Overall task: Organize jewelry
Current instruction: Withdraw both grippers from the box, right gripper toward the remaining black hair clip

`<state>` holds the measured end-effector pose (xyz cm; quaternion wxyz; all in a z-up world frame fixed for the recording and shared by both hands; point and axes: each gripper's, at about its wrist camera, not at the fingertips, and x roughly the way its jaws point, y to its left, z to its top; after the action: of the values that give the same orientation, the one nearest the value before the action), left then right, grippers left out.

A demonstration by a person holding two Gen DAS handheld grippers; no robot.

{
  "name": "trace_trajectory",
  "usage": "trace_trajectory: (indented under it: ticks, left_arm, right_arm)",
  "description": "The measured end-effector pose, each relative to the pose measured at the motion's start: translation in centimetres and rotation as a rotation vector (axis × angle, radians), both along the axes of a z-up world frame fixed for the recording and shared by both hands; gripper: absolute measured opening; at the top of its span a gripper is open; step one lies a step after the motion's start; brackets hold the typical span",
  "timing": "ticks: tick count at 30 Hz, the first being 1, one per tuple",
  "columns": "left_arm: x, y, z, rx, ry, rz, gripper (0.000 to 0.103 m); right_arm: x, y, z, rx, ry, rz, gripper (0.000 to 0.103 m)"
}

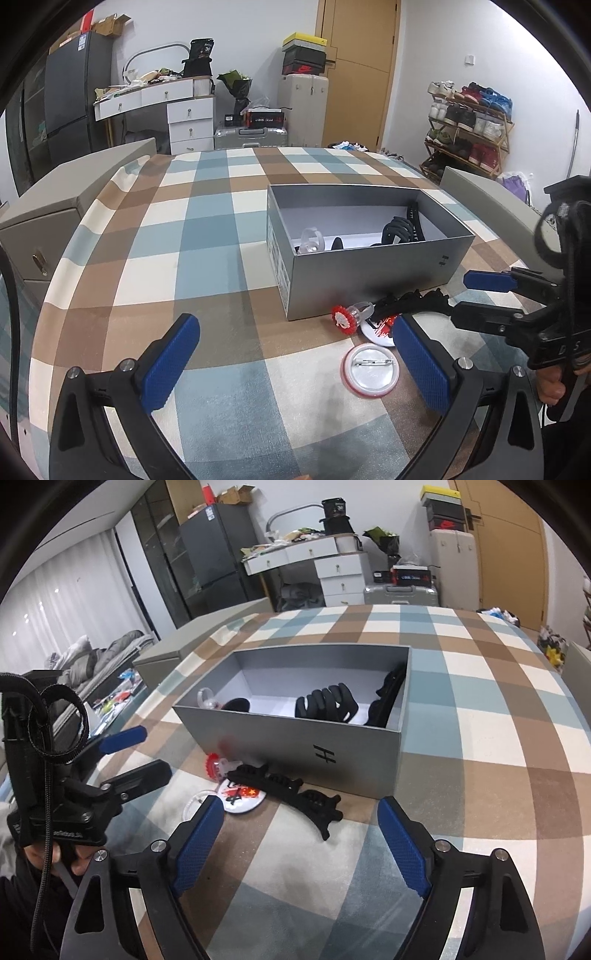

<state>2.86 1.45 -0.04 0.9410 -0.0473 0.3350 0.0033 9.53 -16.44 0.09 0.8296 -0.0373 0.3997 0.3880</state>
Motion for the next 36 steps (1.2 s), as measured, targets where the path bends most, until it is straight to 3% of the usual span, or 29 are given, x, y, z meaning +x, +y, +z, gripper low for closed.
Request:
trace_trajectory:
  ticks: [4,11,15,21,28,36]
  left_arm:
    - [0.1,-0.1,-0.1,0.003,0.004,-0.007,0.102]
    - [0.1,-0.1,-0.2,0.001,0.014,-0.020,0.102]
    - [0.2,0.0,-0.2,-0.003,0.017,-0.021,0.102]
    - [0.2,-0.1,-0.2,-0.011,0.021,-0.024,0.102]
    - [0.2,-0.1,-0.3,-0.014,0.023,-0.023,0.102]
    - [0.3,0.0,-0.2,-0.024,0.026,-0.024,0.102]
  right_arm:
    - [0.2,0.4,-0.2,-0.046,-0.023,-0.016,0.078]
    - [0.3,1.2,-0.9,-0.085,-0.018,0.005,0.056]
    - [0.5,1.4,-1.2,-0.089,-0.010,0.009,0.051]
    - [0.6,1.3,-1.3,-0.099,-0.006,0.005,0.027]
    - [0.0,0.4,-1.1,-0.093,-0.006,0.021,0.021]
    - [-0.6,-1.3,-1.3,-0.088,0.046,0.037,0.021]
